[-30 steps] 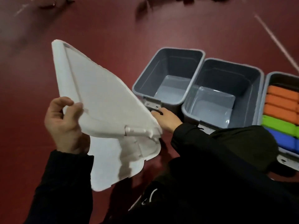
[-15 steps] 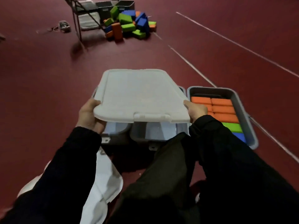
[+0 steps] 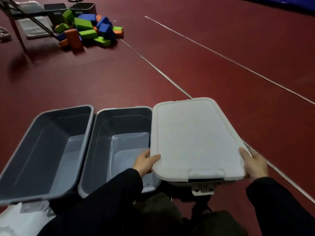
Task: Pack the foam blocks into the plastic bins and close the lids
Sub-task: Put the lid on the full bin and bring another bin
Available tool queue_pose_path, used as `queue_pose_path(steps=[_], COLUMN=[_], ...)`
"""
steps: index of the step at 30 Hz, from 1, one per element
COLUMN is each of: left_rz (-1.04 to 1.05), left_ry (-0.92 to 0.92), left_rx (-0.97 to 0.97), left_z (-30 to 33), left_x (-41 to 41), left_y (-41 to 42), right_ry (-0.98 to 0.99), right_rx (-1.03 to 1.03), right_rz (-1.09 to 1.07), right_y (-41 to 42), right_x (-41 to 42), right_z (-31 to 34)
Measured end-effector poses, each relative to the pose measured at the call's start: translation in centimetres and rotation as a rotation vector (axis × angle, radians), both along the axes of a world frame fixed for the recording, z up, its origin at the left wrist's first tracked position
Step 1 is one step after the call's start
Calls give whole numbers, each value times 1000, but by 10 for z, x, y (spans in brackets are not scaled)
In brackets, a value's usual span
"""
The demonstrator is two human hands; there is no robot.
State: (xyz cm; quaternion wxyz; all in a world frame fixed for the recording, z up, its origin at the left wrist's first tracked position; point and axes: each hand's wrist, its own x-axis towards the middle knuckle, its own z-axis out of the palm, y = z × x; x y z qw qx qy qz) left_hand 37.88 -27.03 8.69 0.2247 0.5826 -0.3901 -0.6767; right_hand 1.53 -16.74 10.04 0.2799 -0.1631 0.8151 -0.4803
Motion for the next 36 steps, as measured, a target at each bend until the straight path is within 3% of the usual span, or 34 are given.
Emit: queue_pose_path(steps=[6, 15, 19, 22, 24, 28, 32, 36], left_rz=[-162, -459, -581, -746, -813, -834, -881, -629], left_ry=[-140, -721, -869, -982, -1012, -1019, -1011, -908], left_rx=[-31, -110, -177, -210, -201, -193, -184, -154], left_z=[-68, -97, -95, -95, -94, -94, -92, -88], left_x=[-48, -84, -80, -80, -81, -86, -97, -94], left_y=[-10, 0, 3, -5, -7, -7, -7, -8], right_ry=[79, -1, -180, -502, -604, -476, -521, -555], right_rx=[109, 255, 153, 35, -3, 26, 1, -29], right_rz=[75, 64, -200, -359, -293, -251, -292, -290], right_y=[-24, -36, -4, 17, 25, 32, 32, 42], right_x=[-41, -60, -39, -10, 18, 57, 49, 43], right_z=[-72, -130, -137, -138, -135, -139, -138, -141])
